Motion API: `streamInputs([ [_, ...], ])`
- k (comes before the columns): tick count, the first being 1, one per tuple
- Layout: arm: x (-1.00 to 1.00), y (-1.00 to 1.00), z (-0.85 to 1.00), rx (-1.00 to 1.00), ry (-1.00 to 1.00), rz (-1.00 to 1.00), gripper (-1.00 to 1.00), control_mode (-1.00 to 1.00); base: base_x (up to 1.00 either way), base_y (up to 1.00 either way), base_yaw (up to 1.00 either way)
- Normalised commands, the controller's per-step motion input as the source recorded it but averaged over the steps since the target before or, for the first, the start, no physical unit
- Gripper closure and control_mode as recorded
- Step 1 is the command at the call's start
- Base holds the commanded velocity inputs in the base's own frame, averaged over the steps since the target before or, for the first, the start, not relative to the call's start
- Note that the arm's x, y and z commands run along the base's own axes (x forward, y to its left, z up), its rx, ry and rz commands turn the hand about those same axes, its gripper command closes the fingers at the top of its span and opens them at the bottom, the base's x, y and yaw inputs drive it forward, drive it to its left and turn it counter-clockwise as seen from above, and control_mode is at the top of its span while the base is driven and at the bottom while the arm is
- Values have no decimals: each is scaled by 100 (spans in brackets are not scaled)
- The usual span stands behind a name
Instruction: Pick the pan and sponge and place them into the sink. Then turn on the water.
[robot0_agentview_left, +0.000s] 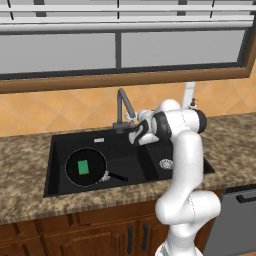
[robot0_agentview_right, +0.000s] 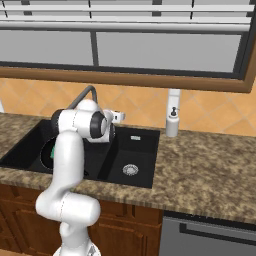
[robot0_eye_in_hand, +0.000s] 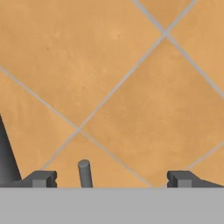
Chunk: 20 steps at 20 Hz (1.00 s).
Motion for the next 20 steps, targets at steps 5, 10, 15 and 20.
streamInputs([
  [5, 13, 0, -7, 0, -1, 0, -100, -100, 0, 0, 0],
  [10, 10, 0, -13, 0, 0, 0, -100, -100, 0, 0, 0],
  [15, 8, 0, -11, 0, 0, 0, -100, -100, 0, 0, 0],
  [20, 2, 0, -5, 0, -2, 0, -100, -100, 0, 0, 0],
])
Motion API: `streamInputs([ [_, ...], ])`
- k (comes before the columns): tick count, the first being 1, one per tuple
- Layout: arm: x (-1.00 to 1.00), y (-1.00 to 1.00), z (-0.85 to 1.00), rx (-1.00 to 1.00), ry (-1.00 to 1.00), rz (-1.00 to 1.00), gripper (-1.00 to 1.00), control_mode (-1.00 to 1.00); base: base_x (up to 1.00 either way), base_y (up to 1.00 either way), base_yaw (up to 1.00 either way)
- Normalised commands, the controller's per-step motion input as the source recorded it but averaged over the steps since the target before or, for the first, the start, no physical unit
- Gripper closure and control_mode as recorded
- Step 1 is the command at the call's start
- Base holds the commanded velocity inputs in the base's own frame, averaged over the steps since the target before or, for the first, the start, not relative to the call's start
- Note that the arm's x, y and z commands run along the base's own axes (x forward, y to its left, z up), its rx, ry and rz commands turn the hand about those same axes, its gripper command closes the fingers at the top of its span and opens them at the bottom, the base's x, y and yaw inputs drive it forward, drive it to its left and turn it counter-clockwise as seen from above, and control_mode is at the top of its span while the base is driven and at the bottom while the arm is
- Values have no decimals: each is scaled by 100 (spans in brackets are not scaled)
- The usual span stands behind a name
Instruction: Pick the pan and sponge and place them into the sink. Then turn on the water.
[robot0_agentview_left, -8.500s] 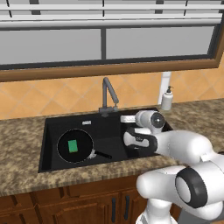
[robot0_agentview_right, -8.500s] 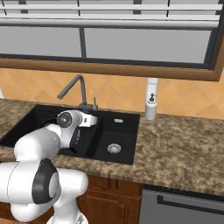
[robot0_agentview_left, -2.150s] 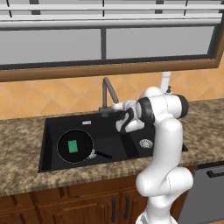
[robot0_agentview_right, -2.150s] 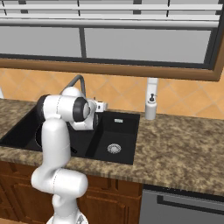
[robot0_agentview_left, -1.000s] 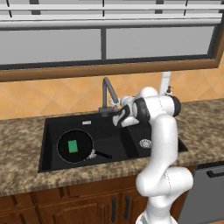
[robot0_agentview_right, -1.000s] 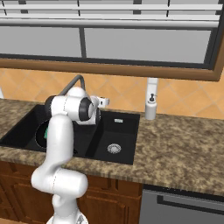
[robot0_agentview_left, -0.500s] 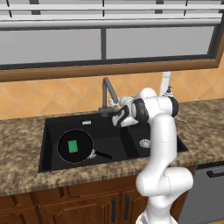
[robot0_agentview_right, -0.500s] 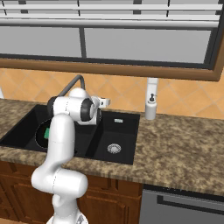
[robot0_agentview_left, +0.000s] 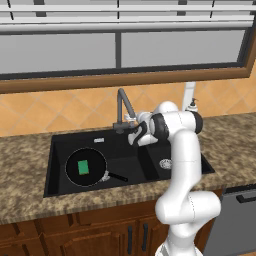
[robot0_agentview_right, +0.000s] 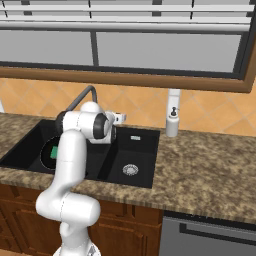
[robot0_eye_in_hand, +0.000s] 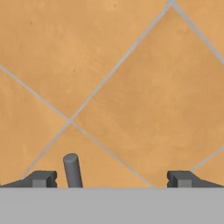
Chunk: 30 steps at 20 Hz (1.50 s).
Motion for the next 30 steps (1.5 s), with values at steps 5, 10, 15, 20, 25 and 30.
streamInputs([
  [5, 3, 0, 0, 0, 0, 0, -100, -100, 0, 0, 0],
  [10, 6, 0, 0, 0, 0, 0, -100, -100, 0, 0, 0],
  [15, 0, -1, 0, 0, 0, 0, -100, -100, 0, 0, 0],
  [20, 0, -14, 0, 0, 0, 0, -100, -100, 0, 0, 0],
  [25, 0, -15, 0, 0, 0, 0, -100, -100, 0, 0, 0],
  [30, 0, -7, 0, 0, 0, 0, -100, -100, 0, 0, 0],
])
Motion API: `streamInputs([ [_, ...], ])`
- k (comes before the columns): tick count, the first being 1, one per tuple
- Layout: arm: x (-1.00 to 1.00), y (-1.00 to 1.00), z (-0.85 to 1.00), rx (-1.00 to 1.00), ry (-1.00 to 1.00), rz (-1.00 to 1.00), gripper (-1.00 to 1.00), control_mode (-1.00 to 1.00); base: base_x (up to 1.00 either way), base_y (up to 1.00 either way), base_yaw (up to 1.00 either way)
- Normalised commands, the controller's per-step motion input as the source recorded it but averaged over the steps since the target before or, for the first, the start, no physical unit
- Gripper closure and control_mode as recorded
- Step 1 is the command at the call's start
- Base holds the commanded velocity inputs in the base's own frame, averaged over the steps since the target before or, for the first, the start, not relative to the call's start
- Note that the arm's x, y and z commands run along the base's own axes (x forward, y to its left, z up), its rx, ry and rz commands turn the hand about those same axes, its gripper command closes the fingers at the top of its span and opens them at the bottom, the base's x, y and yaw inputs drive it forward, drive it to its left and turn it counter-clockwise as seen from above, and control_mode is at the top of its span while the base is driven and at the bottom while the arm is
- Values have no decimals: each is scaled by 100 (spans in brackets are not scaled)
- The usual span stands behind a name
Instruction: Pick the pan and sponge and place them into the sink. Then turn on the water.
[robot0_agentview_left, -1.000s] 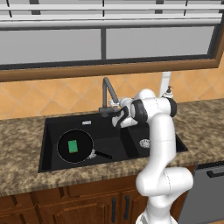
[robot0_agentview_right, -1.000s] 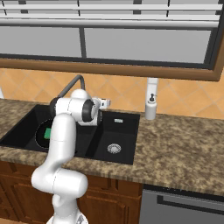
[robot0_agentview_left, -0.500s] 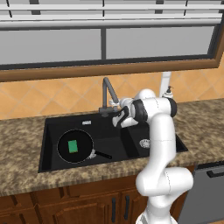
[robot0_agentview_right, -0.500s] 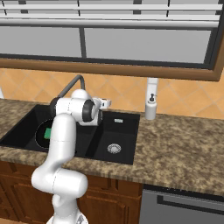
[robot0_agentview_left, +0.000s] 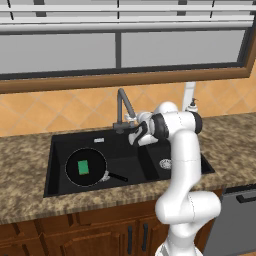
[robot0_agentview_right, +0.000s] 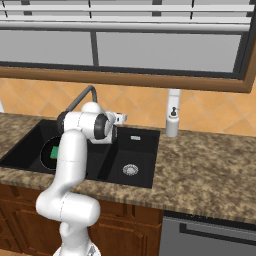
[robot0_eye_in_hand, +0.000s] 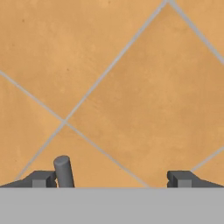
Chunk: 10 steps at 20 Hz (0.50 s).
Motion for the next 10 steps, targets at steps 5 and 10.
streamInputs([
  [5, 4, 0, 0, 0, 0, 0, -100, -100, 0, 0, 0],
  [10, 14, 1, 0, 0, 0, 0, -100, -100, 0, 0, 0],
])
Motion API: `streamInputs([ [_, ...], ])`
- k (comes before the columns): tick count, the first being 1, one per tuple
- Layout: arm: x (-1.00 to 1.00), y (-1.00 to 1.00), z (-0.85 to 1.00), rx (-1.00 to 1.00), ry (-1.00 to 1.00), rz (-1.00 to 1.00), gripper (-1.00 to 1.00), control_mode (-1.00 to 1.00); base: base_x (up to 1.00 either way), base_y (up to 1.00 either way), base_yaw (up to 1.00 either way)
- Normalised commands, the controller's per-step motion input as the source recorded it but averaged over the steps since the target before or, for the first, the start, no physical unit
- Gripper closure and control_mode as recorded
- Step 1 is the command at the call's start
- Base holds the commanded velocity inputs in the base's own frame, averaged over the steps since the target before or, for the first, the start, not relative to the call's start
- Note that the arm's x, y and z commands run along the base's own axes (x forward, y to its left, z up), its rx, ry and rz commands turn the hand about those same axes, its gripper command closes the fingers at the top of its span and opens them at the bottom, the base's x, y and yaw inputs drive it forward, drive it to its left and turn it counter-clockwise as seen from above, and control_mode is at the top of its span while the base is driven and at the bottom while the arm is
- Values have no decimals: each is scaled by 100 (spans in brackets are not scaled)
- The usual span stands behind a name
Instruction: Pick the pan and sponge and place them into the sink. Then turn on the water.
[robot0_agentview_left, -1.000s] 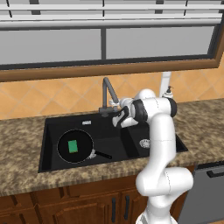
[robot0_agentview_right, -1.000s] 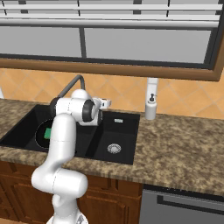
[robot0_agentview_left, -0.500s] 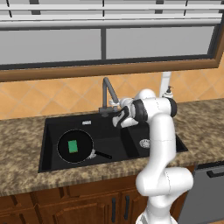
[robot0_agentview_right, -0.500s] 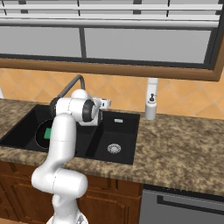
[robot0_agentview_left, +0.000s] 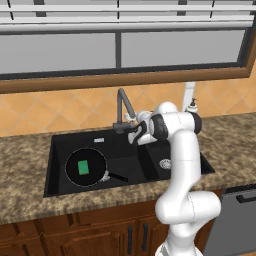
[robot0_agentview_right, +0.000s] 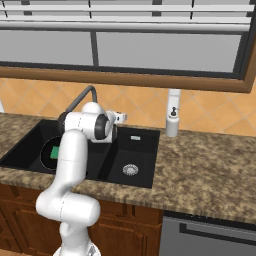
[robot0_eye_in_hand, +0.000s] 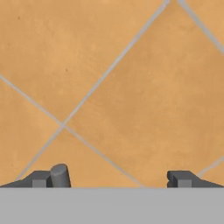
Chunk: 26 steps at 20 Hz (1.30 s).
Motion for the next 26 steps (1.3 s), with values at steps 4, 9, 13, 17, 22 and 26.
streamInputs([
  [4, 4, 0, 0, 0, 0, 0, -100, -100, 0, 0, 0],
  [9, 0, -11, 0, 0, 0, 0, -100, -100, 0, 0, 0],
  [13, 0, -54, 0, 0, 0, 0, -100, -100, 0, 0, 0],
  [17, 0, -79, 0, 3, 0, 0, -100, -100, 0, 0, 0],
  [22, 0, -93, 0, 7, 0, 0, -100, -100, 0, 0, 0],
  [26, 0, -95, 0, 7, 0, 0, -100, -100, 0, 0, 0],
])
